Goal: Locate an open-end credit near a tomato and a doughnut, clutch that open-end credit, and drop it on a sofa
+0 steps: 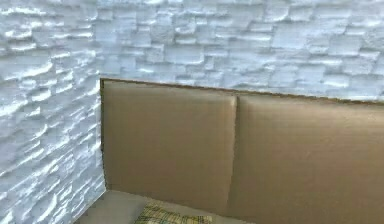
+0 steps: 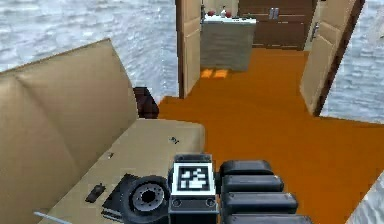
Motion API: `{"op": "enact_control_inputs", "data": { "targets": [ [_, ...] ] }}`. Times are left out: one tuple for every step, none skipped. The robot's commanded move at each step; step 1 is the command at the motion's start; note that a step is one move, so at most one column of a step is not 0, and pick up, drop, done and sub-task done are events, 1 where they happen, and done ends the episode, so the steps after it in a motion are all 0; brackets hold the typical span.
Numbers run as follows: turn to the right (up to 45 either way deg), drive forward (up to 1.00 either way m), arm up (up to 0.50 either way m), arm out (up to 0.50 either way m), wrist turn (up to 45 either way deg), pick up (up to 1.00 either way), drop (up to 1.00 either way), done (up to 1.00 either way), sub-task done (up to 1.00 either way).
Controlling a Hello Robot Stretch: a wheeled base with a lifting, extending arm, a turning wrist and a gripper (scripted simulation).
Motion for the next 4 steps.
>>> {"op": "enact_control_inputs", "data": {
  "targets": [
    [45.0, 0.0, 0.0, 0.0, 0.0, 0.0, 0.0, 0.0, 0.0],
    [45.0, 0.0, 0.0, 0.0, 0.0, 0.0, 0.0, 0.0, 0.0],
    [6.0, 0.0, 0.0, 0.0, 0.0, 0.0, 0.0, 0.0, 0.0],
    [-45.0, 0.0, 0.0, 0.0, 0.0, 0.0, 0.0, 0.0, 0.0]
  ]
}}
